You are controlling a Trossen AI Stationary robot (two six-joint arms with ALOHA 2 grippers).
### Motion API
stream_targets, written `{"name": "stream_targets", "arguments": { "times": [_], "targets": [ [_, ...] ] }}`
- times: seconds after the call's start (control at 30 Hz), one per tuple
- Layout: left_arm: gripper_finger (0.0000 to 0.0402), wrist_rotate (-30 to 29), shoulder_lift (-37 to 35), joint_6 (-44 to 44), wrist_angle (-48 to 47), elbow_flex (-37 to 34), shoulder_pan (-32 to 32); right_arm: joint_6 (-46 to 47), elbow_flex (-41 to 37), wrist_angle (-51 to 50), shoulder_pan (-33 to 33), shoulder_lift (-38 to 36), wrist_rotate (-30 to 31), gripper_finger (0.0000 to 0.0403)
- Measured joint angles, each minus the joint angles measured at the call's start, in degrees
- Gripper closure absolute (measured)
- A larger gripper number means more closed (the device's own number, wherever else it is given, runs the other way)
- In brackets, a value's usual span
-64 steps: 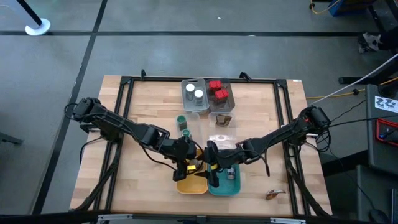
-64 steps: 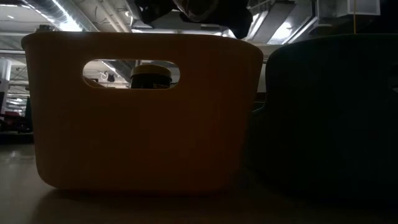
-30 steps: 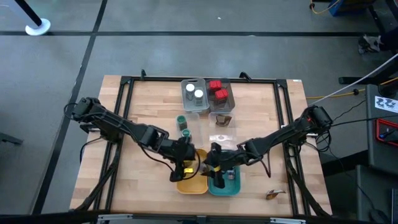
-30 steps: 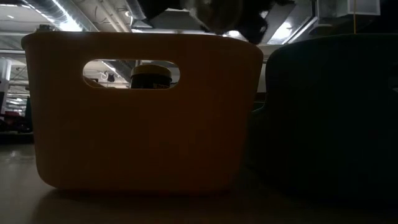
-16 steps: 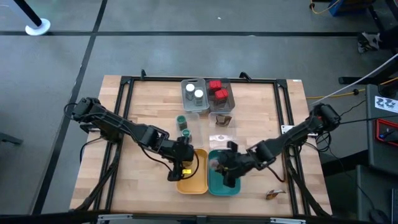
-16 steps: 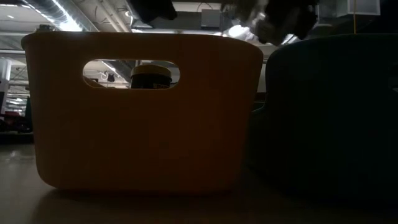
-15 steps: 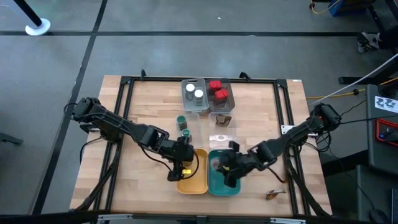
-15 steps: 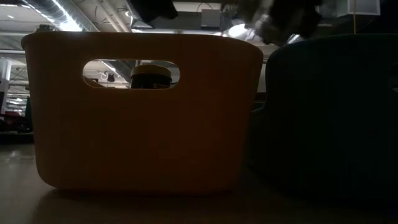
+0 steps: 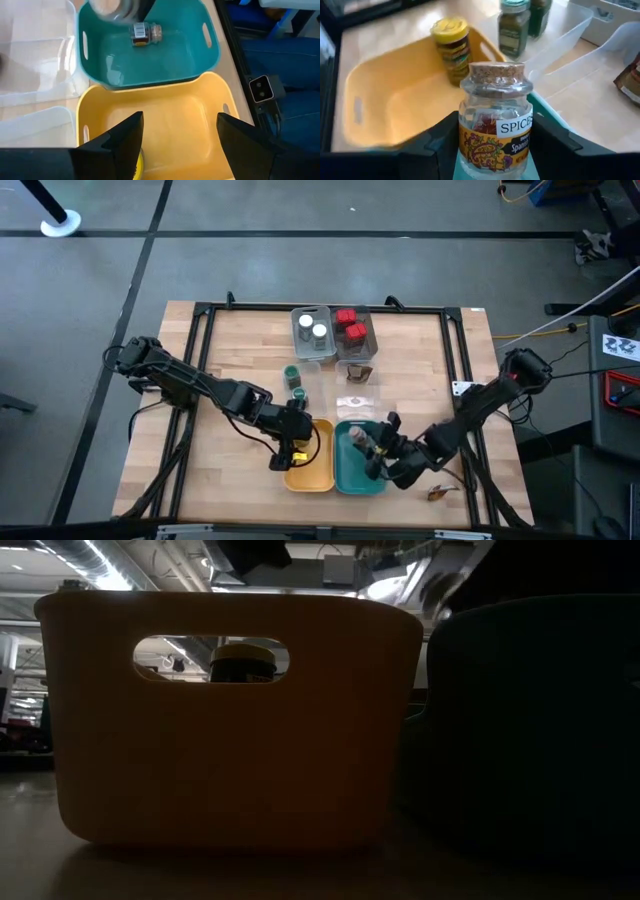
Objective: Sort spices by type
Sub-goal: Put the brown seasoning bottle into the blue bin
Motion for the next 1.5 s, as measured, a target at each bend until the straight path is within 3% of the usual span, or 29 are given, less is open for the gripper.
{"name": "stream_targets", "arguments": {
  "times": [0.2, 0.63, 1.03, 1.5],
  "targets": [
    [0.0165, 0.0, 0.0, 0.5, 0.5, 0.0, 0.0, -1.6, -11.2, 21.2, -0.5, 0.9, 5.9, 0.0202],
    [0.0164, 0.0, 0.0, 1.5, 0.9, 0.0, 0.0, -11.3, -12.9, 35.5, -0.8, 10.0, 6.8, 0.0202],
    [0.0164, 0.0, 0.0, 1.5, 0.9, 0.0, 0.0, -12.1, -12.9, 36.3, -4.5, 13.3, 0.6, 0.0201],
    [0.0164, 0.0, 0.0, 1.5, 0.9, 0.0, 0.0, -12.9, -11.9, 37.2, -4.7, 13.1, 0.3, 0.0201]
  ]
}}
